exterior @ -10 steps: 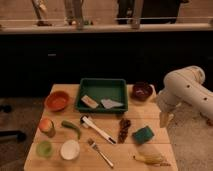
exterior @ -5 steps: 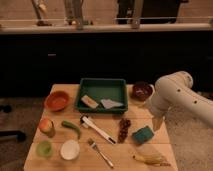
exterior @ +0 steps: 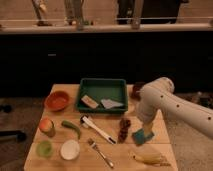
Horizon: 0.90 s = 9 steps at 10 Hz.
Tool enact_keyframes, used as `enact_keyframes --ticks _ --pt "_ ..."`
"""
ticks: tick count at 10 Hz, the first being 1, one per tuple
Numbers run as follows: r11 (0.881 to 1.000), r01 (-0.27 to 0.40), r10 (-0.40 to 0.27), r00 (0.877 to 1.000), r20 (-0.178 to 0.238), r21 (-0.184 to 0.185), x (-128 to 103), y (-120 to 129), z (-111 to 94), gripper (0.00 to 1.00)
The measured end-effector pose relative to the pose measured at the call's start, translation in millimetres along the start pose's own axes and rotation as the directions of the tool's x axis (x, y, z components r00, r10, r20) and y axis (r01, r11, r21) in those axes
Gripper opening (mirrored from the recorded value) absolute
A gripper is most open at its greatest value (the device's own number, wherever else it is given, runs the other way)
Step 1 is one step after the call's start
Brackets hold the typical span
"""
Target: Place grapes in plastic cup
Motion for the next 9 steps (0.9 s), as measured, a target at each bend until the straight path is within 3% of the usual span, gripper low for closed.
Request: enact_keyframes --ticks 5,9 --pt "0.998 0.046 -0.044 0.999 0.026 -0.046 -23 -15 36 0.80" --pt "0.998 0.039 -0.038 0.999 0.023 -0.045 -22 -15 38 0.80"
